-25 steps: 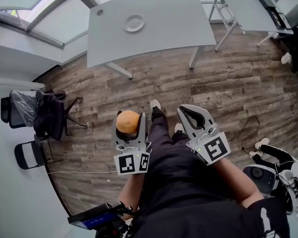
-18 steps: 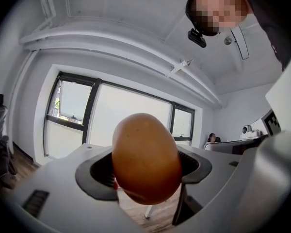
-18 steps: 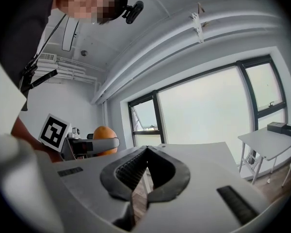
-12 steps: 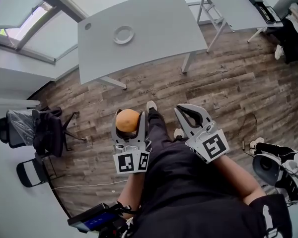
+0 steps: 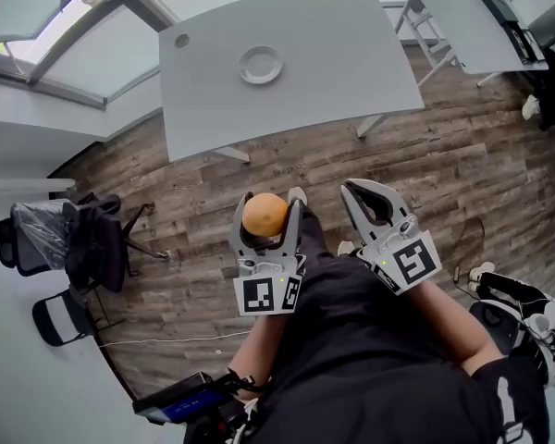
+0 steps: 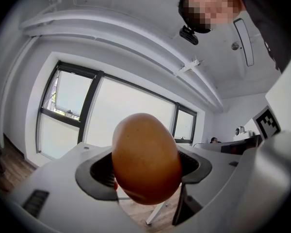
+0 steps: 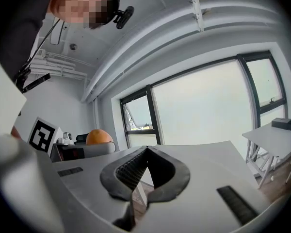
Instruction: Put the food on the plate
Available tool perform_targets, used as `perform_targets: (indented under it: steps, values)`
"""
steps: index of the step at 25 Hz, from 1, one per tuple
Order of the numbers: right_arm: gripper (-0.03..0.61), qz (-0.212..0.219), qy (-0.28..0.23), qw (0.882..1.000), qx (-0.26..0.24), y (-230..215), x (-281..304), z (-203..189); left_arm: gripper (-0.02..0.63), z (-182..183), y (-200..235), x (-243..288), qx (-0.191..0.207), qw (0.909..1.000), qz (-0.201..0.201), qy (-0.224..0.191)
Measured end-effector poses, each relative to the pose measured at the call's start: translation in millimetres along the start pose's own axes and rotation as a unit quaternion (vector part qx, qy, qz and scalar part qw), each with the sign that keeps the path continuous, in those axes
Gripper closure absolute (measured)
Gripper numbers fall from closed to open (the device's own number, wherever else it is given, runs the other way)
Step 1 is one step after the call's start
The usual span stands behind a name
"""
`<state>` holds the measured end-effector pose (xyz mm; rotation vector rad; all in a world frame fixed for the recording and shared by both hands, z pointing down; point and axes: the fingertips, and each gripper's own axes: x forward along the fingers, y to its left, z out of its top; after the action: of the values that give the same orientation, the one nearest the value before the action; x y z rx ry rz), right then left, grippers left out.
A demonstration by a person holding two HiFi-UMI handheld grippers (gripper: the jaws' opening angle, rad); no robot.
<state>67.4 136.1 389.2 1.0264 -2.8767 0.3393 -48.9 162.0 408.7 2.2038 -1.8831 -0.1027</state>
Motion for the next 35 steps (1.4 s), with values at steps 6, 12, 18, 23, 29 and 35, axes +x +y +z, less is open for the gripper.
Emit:
perform_targets:
  steps: [6,12,18,23,29,35]
  values:
    - [0.581,-0.019,-0.003,1.0,-0.007,11.4,68.3,16.7,0.272,23.3,54.2,22.6,-0.004,0.9999,-0.014,-0.008]
    - [0.581,-0.018,0.003,1.0,-0.022,17.0,120.8,26.1,0.272,40.5,97.0,46.9,0.004,0.9995,-0.026,-0.017]
    - [0.581,-0.054,0.011,0.998,-0.008,5.7,152.8,23.6,0.272,48.9,150.4,71.3,-0.04,0.9989,-0.019,-0.015]
    - [0.581,-0.063,-0.006,0.998,-0.003,-15.2,148.5,38.4,0.272,57.0,146.4,98.4,-0.052,0.9974,-0.043,-0.026]
    - [0.581,-0.053,-0.012,0.998,-0.019,-41.4,154.6,48.3,0.272,24.7,144.7,142.0,-0.037,0.9988,-0.031,0.007]
    - [0.581,-0.026,-0.029,0.999,-0.027,-61.3,162.2,63.9,0.272,-3.7,145.3,185.9,-0.049,0.9976,-0.002,0.048]
